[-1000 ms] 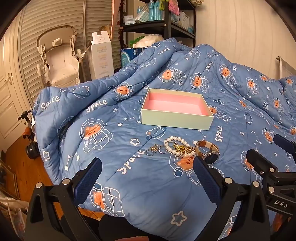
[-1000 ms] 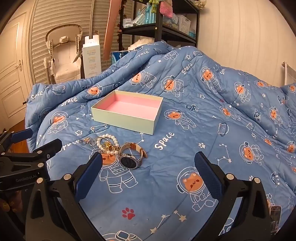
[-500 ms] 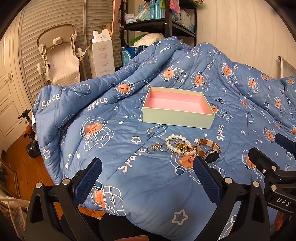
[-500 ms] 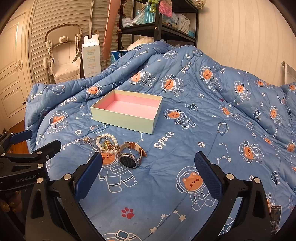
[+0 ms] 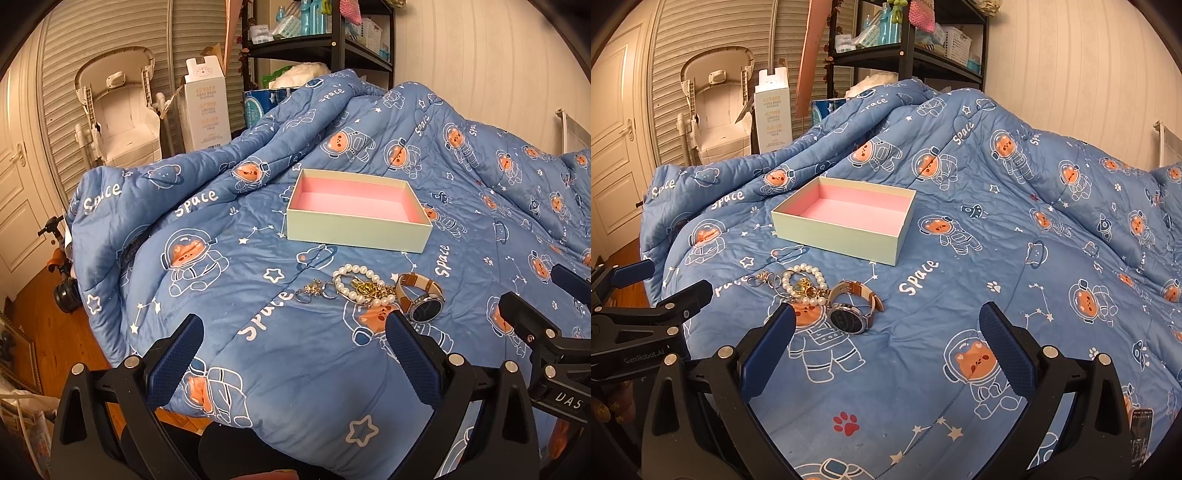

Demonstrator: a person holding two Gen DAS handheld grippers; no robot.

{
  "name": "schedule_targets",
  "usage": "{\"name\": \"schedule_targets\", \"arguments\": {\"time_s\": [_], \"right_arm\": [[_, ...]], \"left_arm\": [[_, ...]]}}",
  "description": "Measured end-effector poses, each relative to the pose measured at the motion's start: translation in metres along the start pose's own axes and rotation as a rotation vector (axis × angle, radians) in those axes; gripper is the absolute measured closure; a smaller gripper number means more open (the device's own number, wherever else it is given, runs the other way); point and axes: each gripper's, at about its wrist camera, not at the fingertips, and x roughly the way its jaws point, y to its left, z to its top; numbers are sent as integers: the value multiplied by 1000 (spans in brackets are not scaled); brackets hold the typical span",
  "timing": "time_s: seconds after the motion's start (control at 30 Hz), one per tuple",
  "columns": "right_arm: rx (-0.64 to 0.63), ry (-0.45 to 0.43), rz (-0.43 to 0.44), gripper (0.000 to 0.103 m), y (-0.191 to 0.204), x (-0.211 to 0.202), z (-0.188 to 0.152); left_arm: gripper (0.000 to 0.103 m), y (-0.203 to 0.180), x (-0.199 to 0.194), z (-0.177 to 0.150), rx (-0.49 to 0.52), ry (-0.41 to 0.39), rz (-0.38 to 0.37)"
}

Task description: Organize jewelry

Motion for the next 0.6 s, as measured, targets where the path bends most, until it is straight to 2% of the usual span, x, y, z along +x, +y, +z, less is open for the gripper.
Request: {"name": "schedule_targets", "arguments": {"time_s": [0.6], "right_arm": [[0, 3, 0, 5, 1, 1, 0]], "left_arm": [[6, -2, 0, -1, 2, 6, 2]]}}
